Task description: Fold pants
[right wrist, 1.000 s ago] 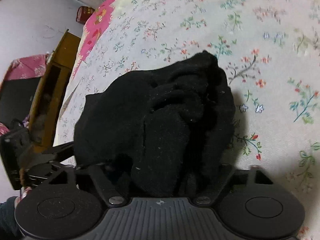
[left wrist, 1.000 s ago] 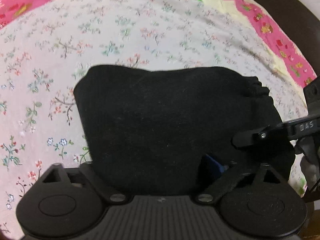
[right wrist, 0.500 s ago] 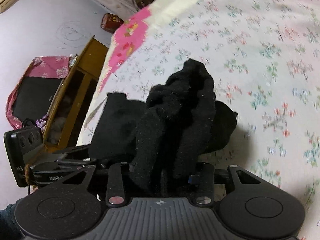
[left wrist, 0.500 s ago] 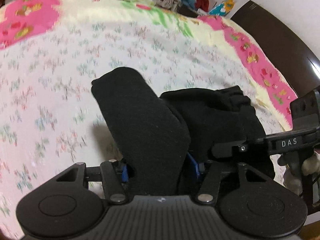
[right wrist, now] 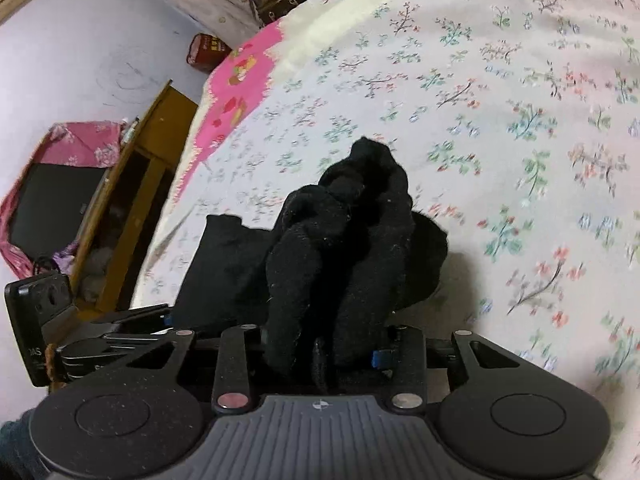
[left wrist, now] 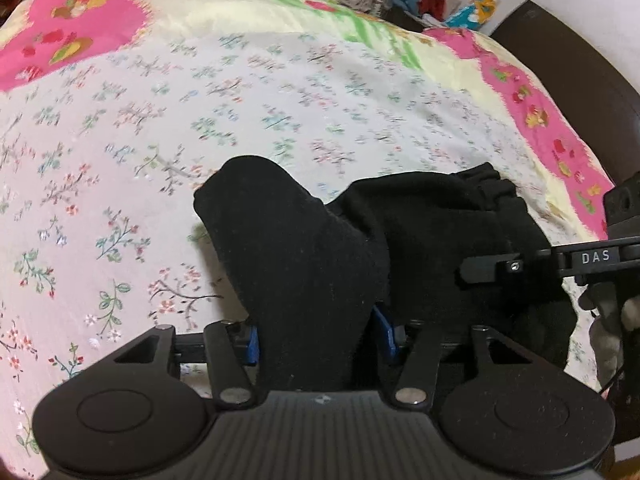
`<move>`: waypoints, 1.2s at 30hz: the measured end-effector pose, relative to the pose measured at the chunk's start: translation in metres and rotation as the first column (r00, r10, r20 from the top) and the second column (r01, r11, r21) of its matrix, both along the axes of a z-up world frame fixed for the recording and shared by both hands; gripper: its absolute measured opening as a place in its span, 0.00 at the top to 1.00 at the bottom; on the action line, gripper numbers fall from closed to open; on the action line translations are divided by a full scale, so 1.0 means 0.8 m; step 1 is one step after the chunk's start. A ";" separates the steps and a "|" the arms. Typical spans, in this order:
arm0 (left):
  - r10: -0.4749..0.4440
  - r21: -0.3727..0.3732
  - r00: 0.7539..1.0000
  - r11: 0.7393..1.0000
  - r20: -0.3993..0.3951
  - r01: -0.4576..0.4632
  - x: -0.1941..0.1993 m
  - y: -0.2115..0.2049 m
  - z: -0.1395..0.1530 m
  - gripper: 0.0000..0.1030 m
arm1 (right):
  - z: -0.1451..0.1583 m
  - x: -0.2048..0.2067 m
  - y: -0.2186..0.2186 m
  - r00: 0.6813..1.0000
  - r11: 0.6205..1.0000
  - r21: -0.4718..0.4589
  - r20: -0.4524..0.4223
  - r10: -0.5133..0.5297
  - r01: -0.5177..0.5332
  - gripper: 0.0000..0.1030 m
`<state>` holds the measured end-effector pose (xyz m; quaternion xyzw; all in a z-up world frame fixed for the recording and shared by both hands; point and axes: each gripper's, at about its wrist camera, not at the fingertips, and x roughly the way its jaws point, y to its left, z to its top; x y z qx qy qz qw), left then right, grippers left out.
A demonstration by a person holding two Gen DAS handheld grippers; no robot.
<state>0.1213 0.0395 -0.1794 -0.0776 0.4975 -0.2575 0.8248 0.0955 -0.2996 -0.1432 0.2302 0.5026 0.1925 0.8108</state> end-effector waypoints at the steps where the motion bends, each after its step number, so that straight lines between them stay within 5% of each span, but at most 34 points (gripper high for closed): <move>1: 0.004 0.005 1.000 1.000 -0.002 -0.004 0.001 0.001 -0.002 0.42 | -0.002 0.004 -0.001 1.000 1.000 -0.008 0.000 0.003 -0.003 0.75; 4: -0.009 0.038 1.000 0.999 0.013 0.008 -0.006 0.002 -0.008 0.41 | -0.014 0.002 -0.010 1.000 0.999 -0.033 -0.021 -0.012 0.012 0.75; 10: -0.019 0.076 1.000 0.997 0.010 0.018 -0.019 0.010 -0.008 0.37 | -0.032 -0.017 -0.035 0.995 0.994 -0.097 -0.082 -0.065 0.057 0.57; 16: 0.011 0.168 0.999 0.986 0.037 -0.017 -0.038 0.022 0.014 0.35 | 0.018 -0.039 -0.044 0.992 0.975 -0.187 -0.001 -0.126 0.124 0.51; 19: 0.029 0.221 0.996 0.974 0.081 -0.046 -0.056 0.026 0.044 0.35 | 0.057 -0.060 -0.045 0.987 0.960 -0.230 0.042 -0.152 0.158 0.51; 24: 0.068 0.173 0.982 0.980 0.176 -0.099 -0.087 0.026 0.120 0.31 | 0.133 -0.103 -0.003 0.983 0.952 -0.274 0.157 -0.098 0.139 0.47; 28: 0.067 0.129 0.961 0.986 0.269 -0.105 -0.113 0.022 0.195 0.17 | 0.195 -0.129 0.040 0.965 0.964 -0.241 0.258 -0.048 0.112 0.40; 31: 0.086 0.135 0.929 0.980 0.360 -0.143 -0.147 0.022 0.249 0.00 | 0.238 -0.157 0.067 0.934 0.963 -0.226 0.352 -0.060 0.147 0.31; 34: 0.096 0.099 0.881 0.982 0.463 -0.159 -0.185 0.025 0.279 0.00 | 0.260 -0.184 0.090 0.906 0.946 -0.272 0.421 -0.051 0.179 0.24; 36: 0.097 0.099 0.873 0.982 0.478 -0.163 -0.192 0.024 0.285 0.00 | 0.263 -0.198 0.098 0.901 0.946 -0.265 0.430 -0.060 0.189 0.24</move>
